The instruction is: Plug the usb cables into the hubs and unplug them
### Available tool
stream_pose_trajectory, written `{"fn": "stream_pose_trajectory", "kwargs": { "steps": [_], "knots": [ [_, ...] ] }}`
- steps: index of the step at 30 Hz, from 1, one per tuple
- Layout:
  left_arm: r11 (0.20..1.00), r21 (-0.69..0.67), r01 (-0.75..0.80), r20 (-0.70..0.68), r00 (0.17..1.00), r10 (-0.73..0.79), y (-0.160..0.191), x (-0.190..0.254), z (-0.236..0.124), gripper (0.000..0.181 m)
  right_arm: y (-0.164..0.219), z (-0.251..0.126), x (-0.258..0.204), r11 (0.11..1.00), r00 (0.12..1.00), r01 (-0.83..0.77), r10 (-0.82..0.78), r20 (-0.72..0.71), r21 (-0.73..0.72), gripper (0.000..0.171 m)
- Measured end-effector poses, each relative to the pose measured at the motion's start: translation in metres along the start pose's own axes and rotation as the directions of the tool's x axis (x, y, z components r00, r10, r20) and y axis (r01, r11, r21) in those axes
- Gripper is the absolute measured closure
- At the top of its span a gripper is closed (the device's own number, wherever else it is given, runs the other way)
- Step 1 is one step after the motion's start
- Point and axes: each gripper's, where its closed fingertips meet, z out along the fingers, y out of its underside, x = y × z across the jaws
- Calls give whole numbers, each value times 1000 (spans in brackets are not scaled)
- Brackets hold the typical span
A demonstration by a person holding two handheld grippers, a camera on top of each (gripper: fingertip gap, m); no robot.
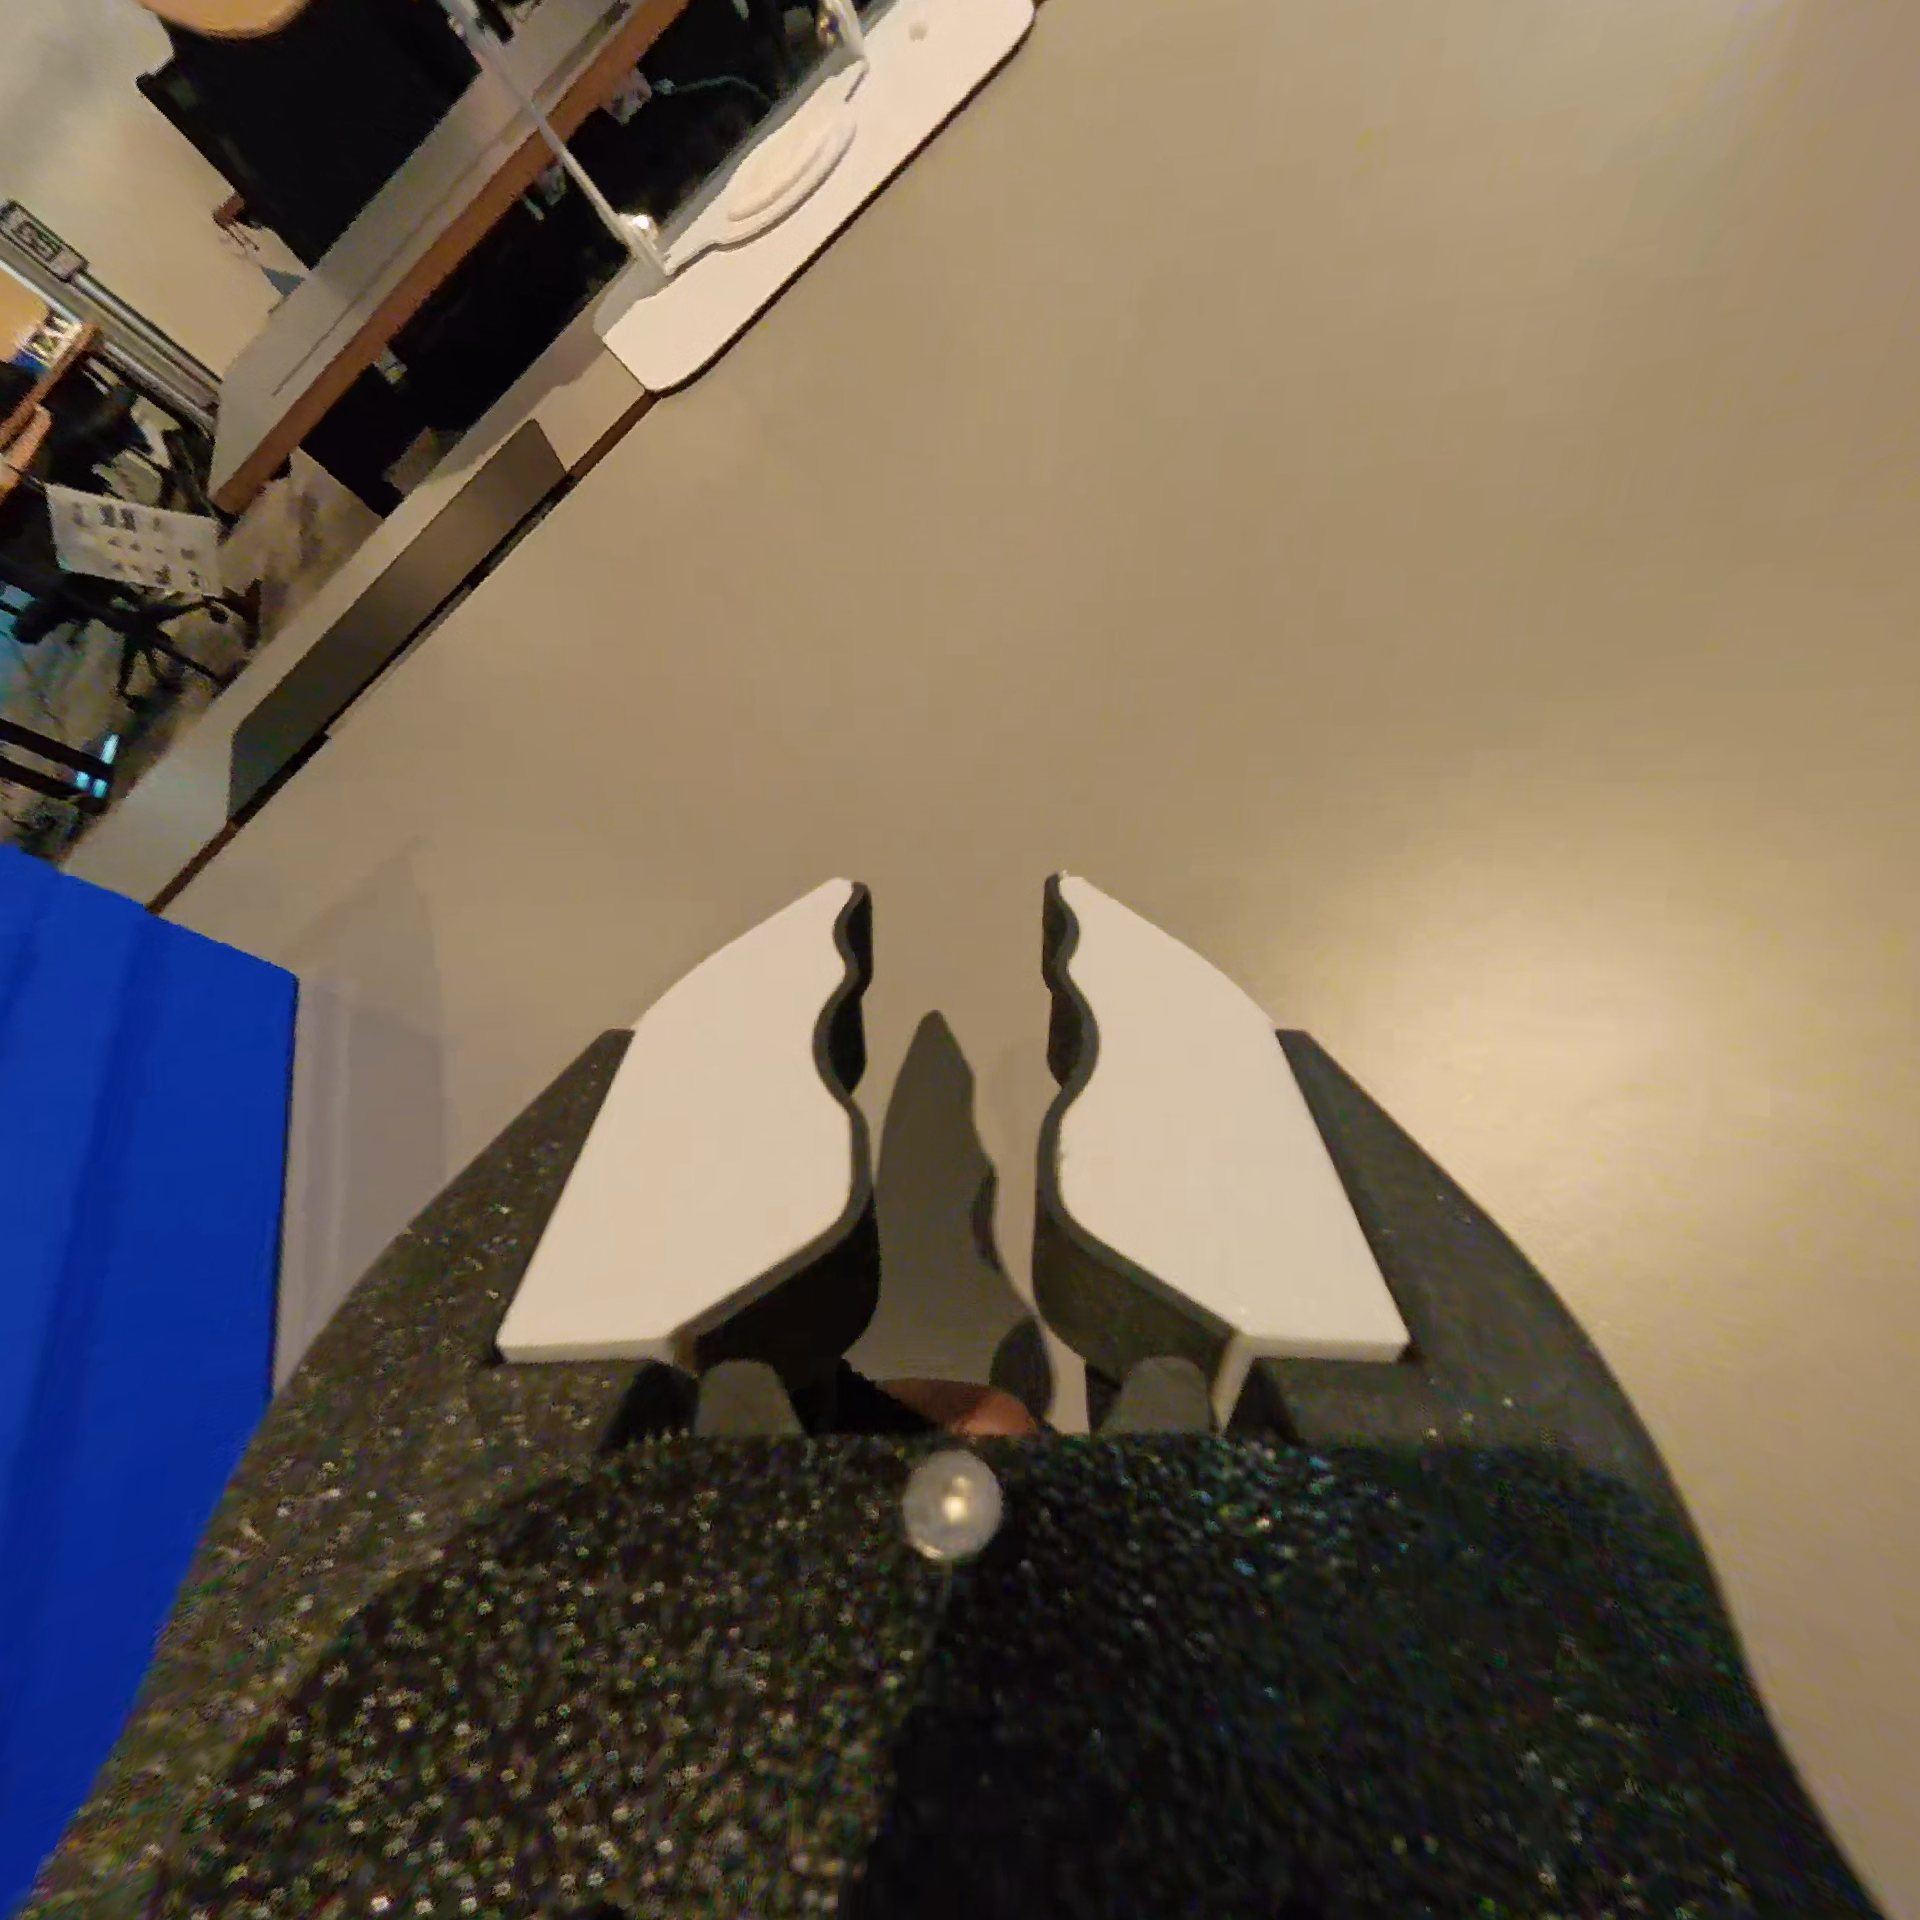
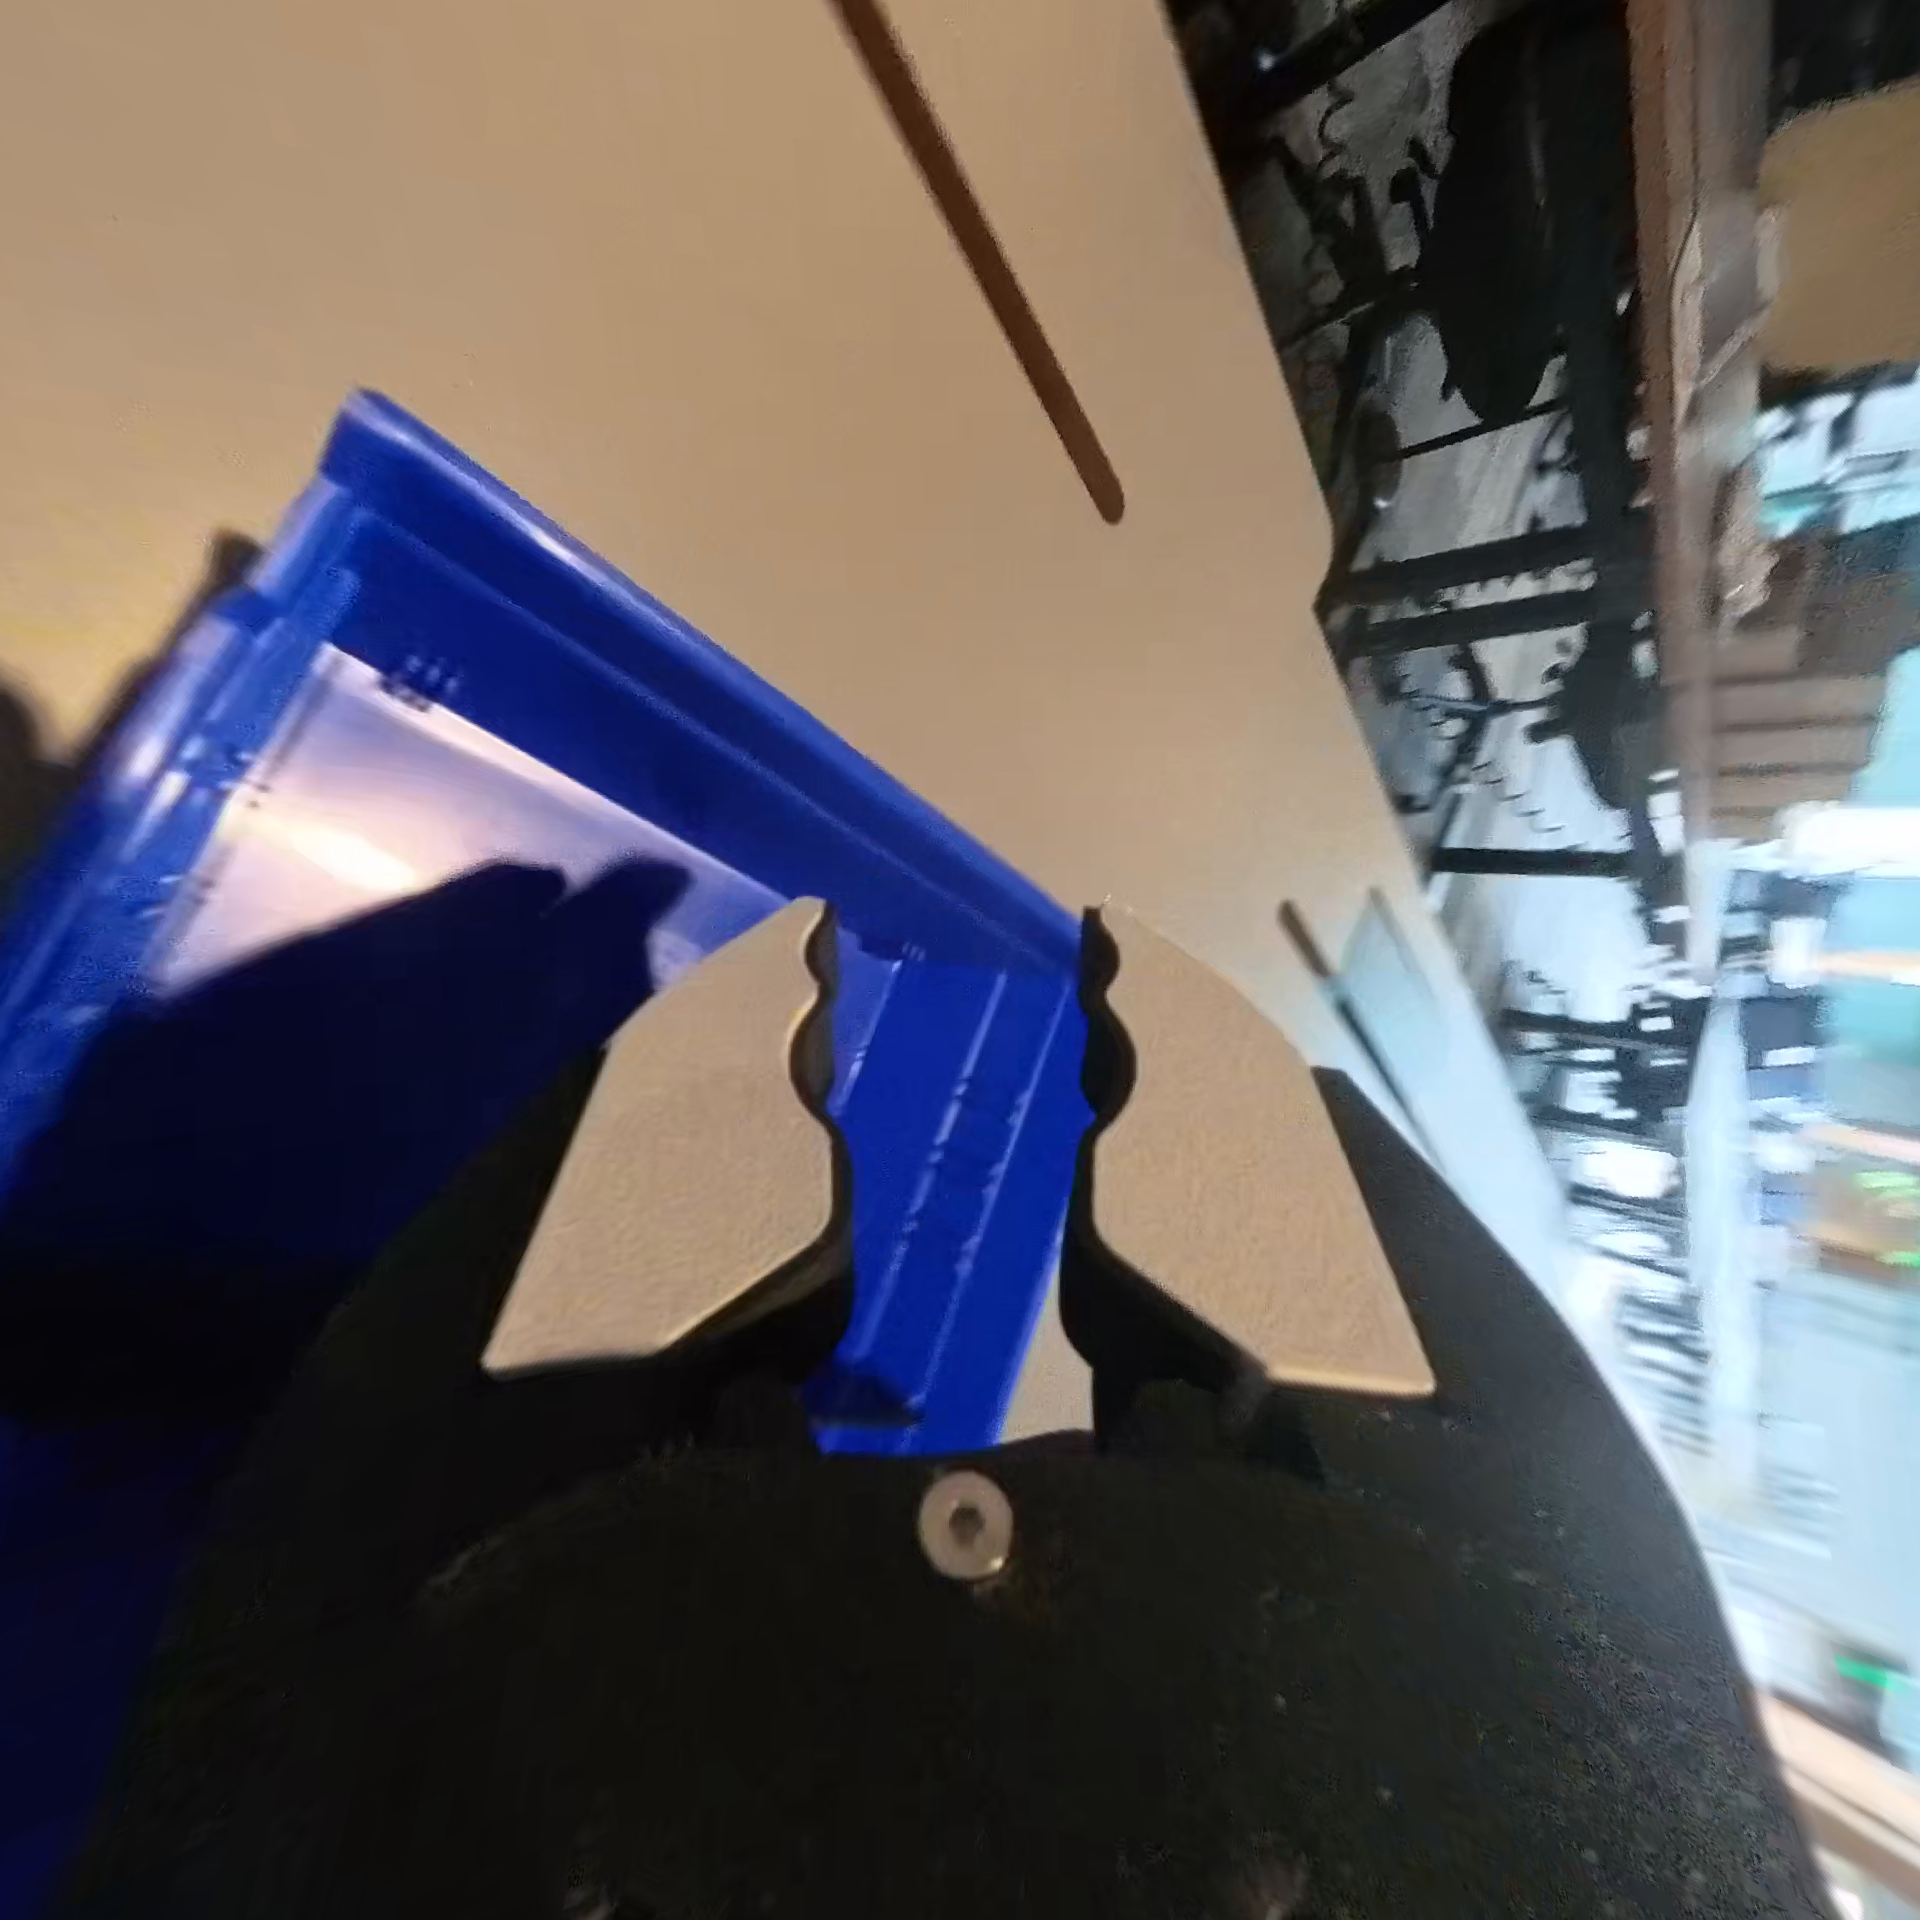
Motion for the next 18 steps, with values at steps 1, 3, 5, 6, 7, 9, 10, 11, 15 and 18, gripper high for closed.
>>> {"fn": "stream_pose_trajectory", "kwargs": {
  "steps": [1, 3, 5, 6, 7, 9, 10, 11, 15, 18],
  "knots": [
    [1000, -1, -11, 3, 1000, 11, 0, 1, 0, 150, 7, -13, 2, 995, 996, -87, 86, 23, 41, 124],
    [1000, 9, -14, 5, 1000, 14, -1, 1, -1, 150, 31, -37, 2, 970, 973, -226, 220, 68, 95, 122],
    [1000, 21, -7, 5, 1000, 7, -2, 0, -2, 150, 70, -56, 1, 943, 948, -315, 308, 76, 107, 119],
    [1000, 25, -5, 5, 1000, 5, -3, 0, -2, 150, 92, -63, 0, 929, 934, -355, 349, 73, 106, 118],
    [1000, 27, -7, 8, 1000, 6, -3, 0, -3, 150, 114, -69, -2, 913, 918, -395, 389, 75, 106, 118],
    [999, 29, -20, 19, 1000, 20, -3, 0, -3, 150, 155, -79, -5, 865, 874, -486, 477, 95, 124, 117],
    [999, 28, -32, 27, 999, 31, -3, 1, -3, 150, 171, -84, -7, 833, 845, -534, 521, 118, 147, 117],
    [999, 26, -44, 33, 999, 43, -3, 1, -3, 150, 184, -87, -11, 798, 814, -580, 561, 152, 166, 117],
    [998, 14, -62, 62, 996, 61, -1, 1, -4, 150, 217, -90, -28, 673, 706, -707, 656, 268, 216, 114],
    [999, 19, -49, 84, 995, 47, -1, -1, -8, 151, 228, -78, -38, 620, 659, -752, 690, 300, 226, 113]
  ]
}}
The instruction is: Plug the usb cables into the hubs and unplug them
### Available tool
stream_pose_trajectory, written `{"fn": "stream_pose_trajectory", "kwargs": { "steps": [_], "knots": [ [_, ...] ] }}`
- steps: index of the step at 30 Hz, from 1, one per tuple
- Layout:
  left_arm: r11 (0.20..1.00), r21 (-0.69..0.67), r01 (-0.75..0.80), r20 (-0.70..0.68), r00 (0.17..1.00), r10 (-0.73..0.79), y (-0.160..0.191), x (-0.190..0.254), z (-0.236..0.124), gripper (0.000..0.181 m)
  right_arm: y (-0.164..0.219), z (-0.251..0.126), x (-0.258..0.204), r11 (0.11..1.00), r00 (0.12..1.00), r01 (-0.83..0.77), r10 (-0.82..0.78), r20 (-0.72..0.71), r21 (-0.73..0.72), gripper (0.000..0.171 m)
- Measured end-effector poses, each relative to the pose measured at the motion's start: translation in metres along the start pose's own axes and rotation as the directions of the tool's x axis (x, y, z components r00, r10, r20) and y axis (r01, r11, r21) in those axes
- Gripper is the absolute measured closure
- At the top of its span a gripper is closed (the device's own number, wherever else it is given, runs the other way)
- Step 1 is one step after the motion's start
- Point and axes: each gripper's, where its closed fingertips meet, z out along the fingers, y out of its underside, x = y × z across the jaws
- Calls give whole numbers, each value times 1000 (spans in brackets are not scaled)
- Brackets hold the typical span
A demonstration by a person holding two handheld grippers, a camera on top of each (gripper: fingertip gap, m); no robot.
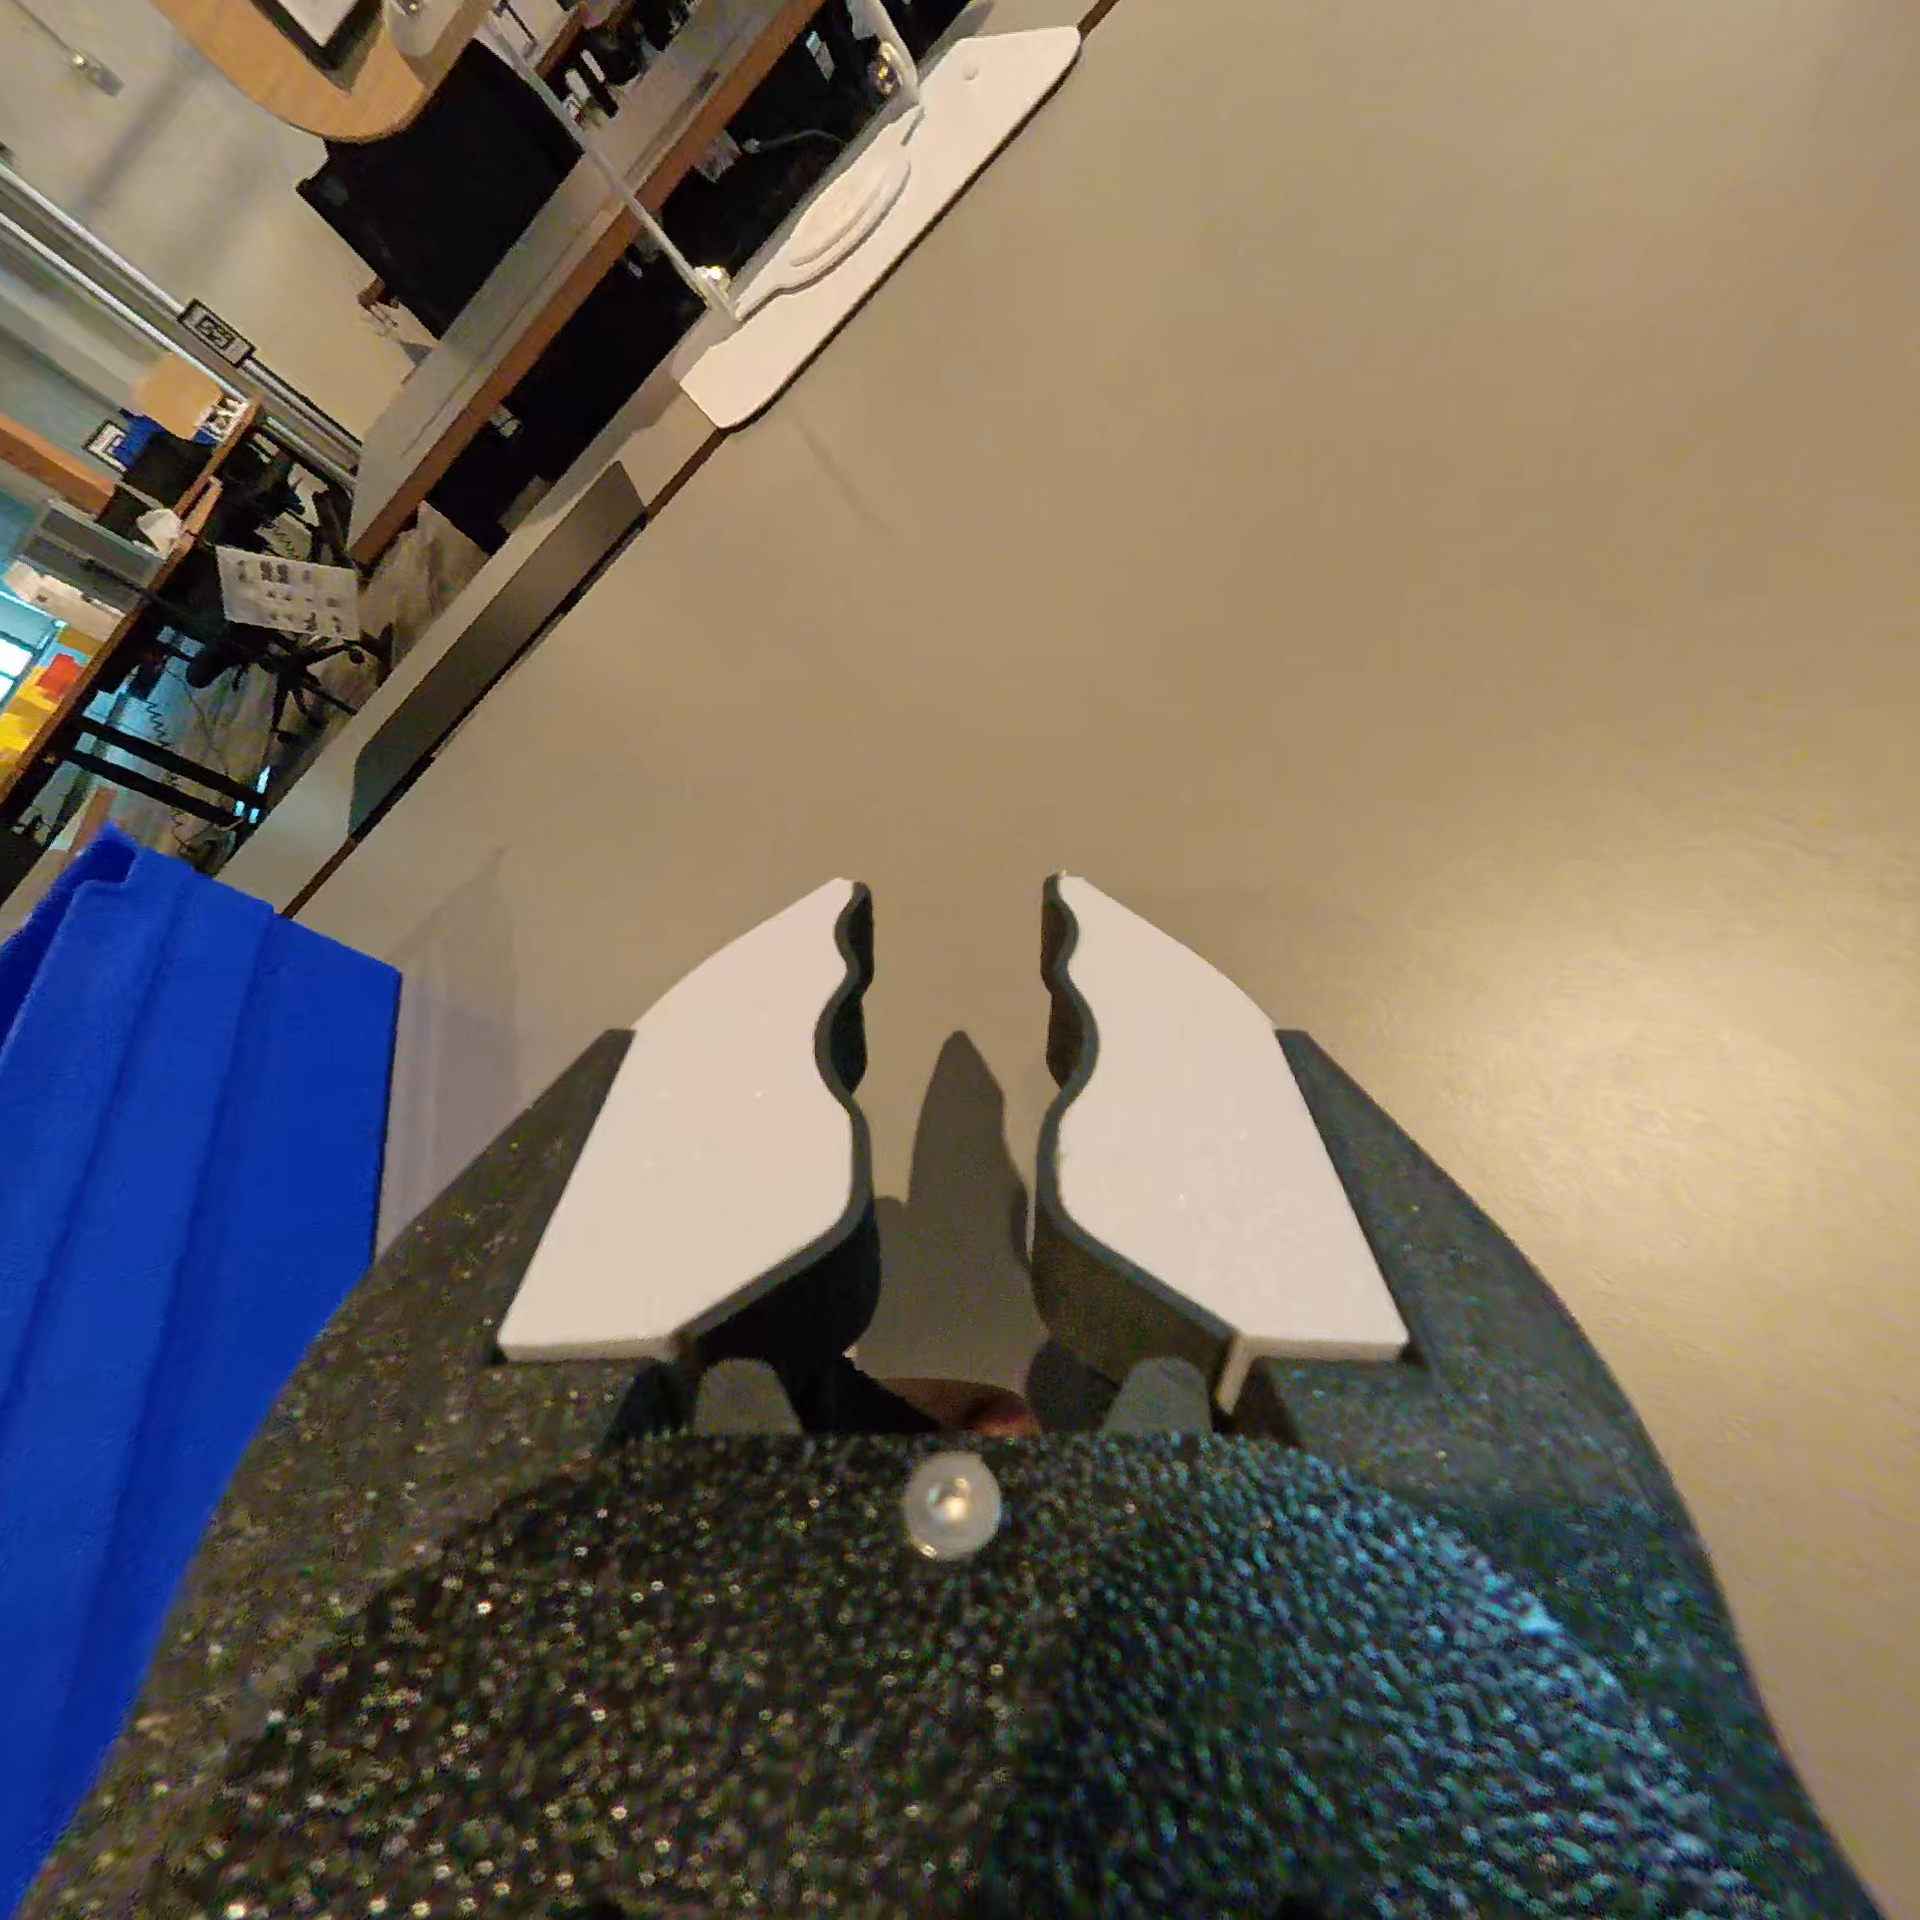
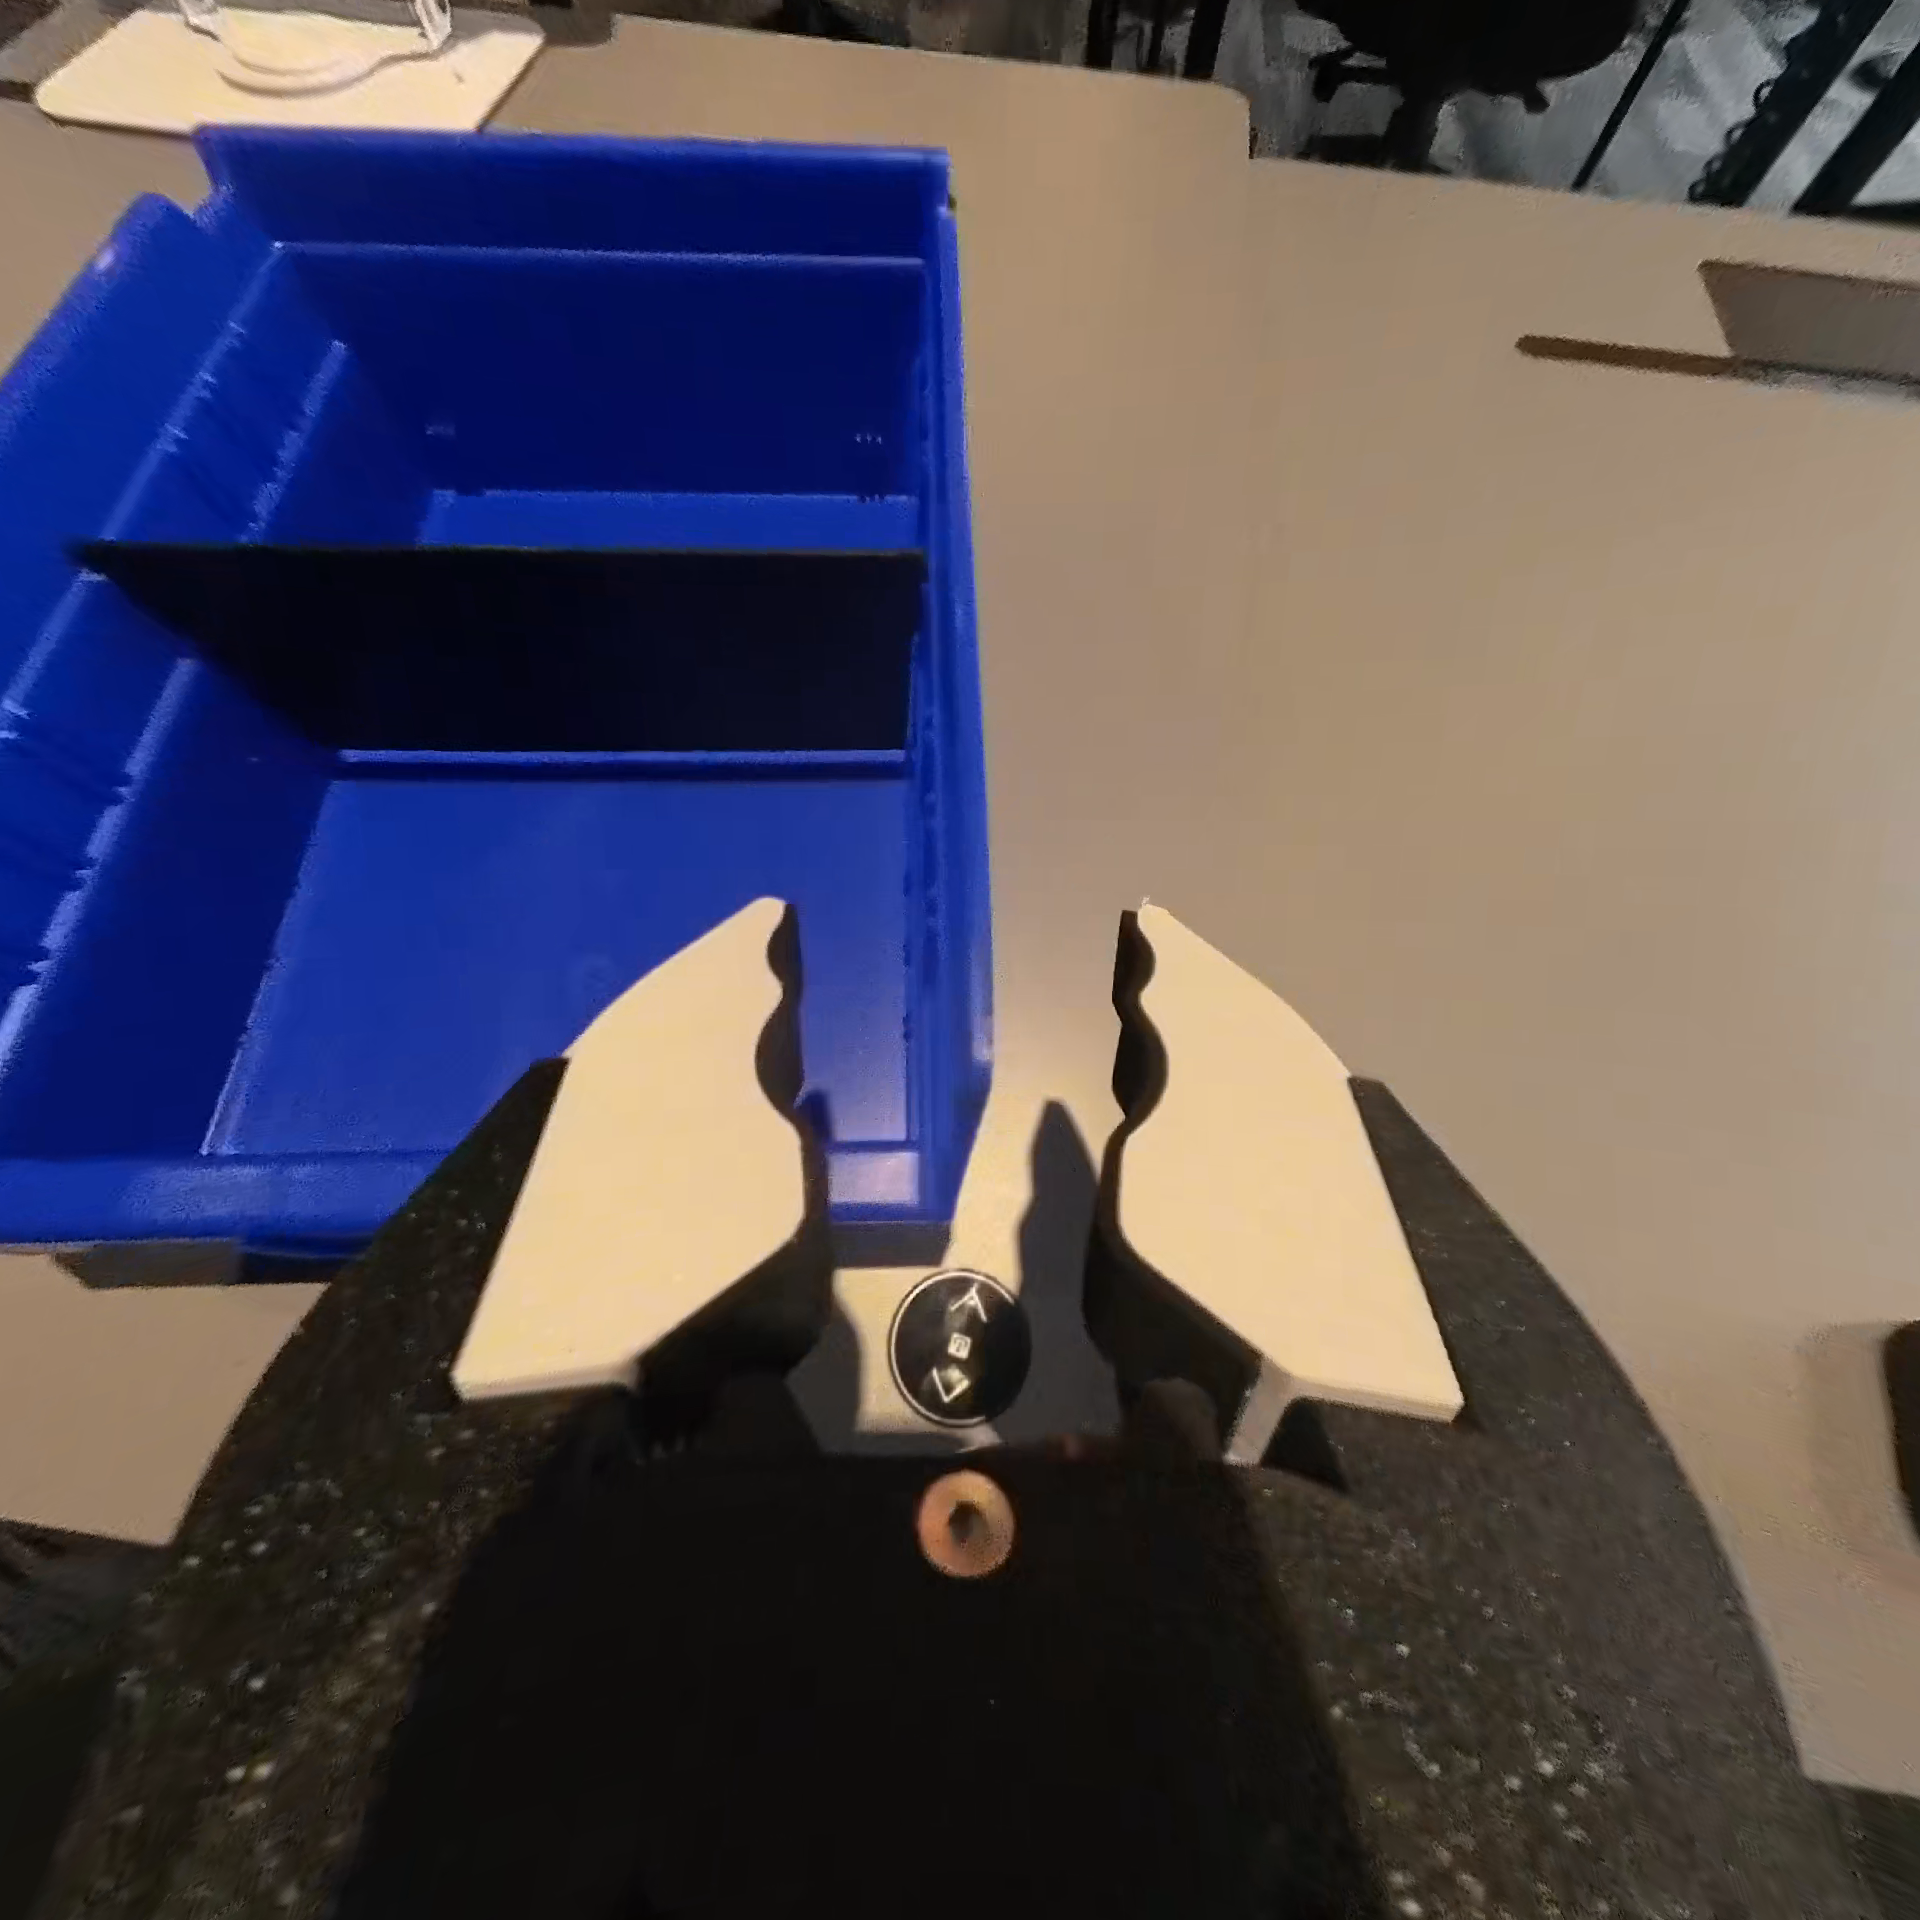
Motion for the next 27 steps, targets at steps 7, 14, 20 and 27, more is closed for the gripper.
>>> {"fn": "stream_pose_trajectory", "kwargs": {
  "steps": [7, 14, 20, 27],
  "knots": [
    [998, 5, -55, 46, 997, 55, 0, 2, -5, 152, 7, 29, -5, 990, 992, -124, 123, 11, 61, 164],
    [994, -33, -107, 48, 993, 109, 4, 7, -1, 153, -10, 56, -7, 984, 984, -162, 167, -69, 72, 165],
    [995, -32, -92, 30, 995, 93, 5, 7, 0, 153, -28, 86, -3, 984, 982, -163, 169, -90, 67, 166],
    [993, -43, -106, 26, 994, 107, 6, 8, 1, 154, -46, 114, 3, 985, 983, -160, 166, -79, 68, 165]
  ]
}}
